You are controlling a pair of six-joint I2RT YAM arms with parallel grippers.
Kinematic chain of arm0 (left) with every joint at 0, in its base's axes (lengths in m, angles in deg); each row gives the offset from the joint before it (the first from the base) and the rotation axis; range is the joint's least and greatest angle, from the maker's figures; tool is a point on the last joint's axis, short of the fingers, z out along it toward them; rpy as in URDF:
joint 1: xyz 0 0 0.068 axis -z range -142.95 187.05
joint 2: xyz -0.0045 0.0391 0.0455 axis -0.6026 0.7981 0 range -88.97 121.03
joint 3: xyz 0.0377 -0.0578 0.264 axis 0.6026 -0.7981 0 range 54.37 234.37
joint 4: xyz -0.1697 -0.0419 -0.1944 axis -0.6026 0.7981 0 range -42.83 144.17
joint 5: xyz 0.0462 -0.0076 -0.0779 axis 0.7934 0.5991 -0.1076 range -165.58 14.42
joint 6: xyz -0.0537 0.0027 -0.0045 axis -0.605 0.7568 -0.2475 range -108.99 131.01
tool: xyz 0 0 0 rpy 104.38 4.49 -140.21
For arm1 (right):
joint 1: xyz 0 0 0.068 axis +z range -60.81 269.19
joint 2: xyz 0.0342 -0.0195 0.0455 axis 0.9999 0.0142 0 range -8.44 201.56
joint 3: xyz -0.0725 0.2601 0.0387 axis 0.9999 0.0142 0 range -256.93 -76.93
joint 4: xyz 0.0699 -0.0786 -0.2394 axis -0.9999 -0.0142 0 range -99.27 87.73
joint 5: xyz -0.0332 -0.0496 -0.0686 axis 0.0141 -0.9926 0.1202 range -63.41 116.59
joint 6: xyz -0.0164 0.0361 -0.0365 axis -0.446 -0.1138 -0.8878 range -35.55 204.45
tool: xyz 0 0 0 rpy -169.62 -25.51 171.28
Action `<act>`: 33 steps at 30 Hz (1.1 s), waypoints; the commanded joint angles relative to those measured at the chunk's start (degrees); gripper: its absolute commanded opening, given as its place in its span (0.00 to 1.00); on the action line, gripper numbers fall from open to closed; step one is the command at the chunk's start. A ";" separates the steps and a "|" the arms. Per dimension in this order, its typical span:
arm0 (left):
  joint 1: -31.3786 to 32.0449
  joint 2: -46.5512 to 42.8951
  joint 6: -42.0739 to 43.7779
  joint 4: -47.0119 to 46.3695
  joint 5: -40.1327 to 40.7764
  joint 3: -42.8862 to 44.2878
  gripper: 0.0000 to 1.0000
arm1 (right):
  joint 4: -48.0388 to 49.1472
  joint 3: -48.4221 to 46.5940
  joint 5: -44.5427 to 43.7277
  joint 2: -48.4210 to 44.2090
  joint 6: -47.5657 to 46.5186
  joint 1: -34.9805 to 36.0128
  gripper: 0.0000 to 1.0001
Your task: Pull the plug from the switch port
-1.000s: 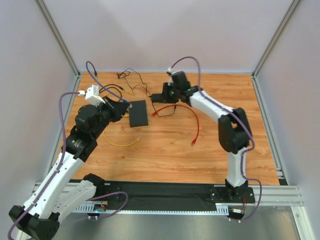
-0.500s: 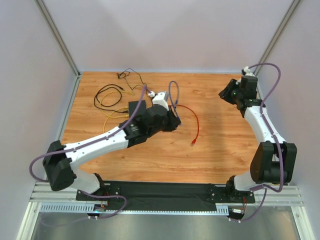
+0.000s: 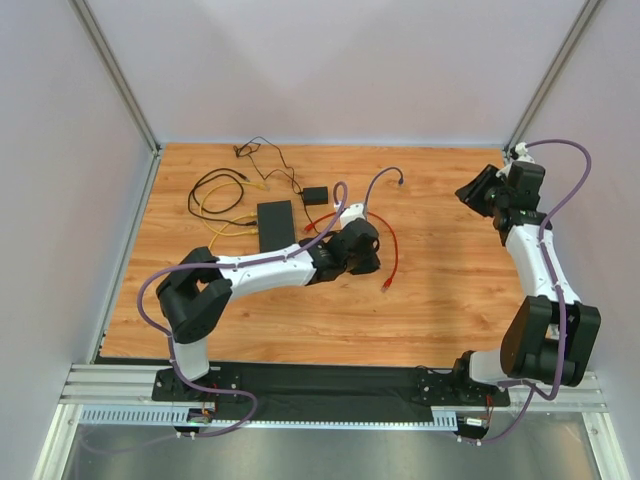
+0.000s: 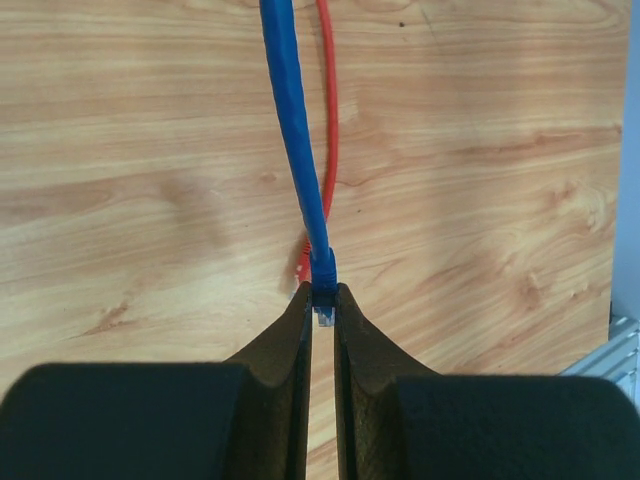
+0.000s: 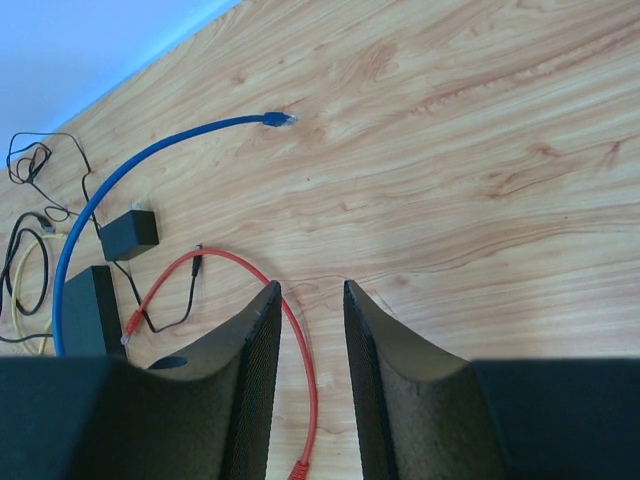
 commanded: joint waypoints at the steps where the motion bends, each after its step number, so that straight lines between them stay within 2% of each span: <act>1: -1.26 -1.70 -3.18 -2.88 0.15 -2.48 0.08 | 2.55 0.15 3.04 1.33 1.15 -0.36 0.34; 10: -2.58 2.08 -5.03 -13.23 -10.13 -6.44 0.09 | 3.34 0.06 4.18 3.70 2.30 0.43 0.34; 13: -2.67 0.95 -5.39 -18.68 -11.36 -9.61 0.20 | 2.73 -0.82 3.48 5.11 1.95 2.36 0.34; 17: -2.76 -0.90 -2.06 -19.49 -12.24 -10.05 0.38 | 1.49 -2.92 2.25 7.21 0.98 5.79 0.34; 18: -2.85 -2.21 -1.18 -19.67 -12.51 -10.58 0.43 | 1.23 -3.62 1.64 7.57 0.89 7.28 0.34; 22: -4.42 -7.21 2.26 -21.94 -12.86 -14.26 0.50 | -0.08 -5.91 -1.00 9.41 0.19 10.80 0.34; 29: -12.77 -19.96 2.69 -24.85 -16.03 -25.25 0.50 | -2.02 -12.76 -6.09 14.24 -0.87 25.02 0.35; 33: -18.65 -29.53 4.71 -19.16 -14.18 -30.08 0.51 | -3.16 -19.35 -8.03 19.16 -1.40 31.79 0.35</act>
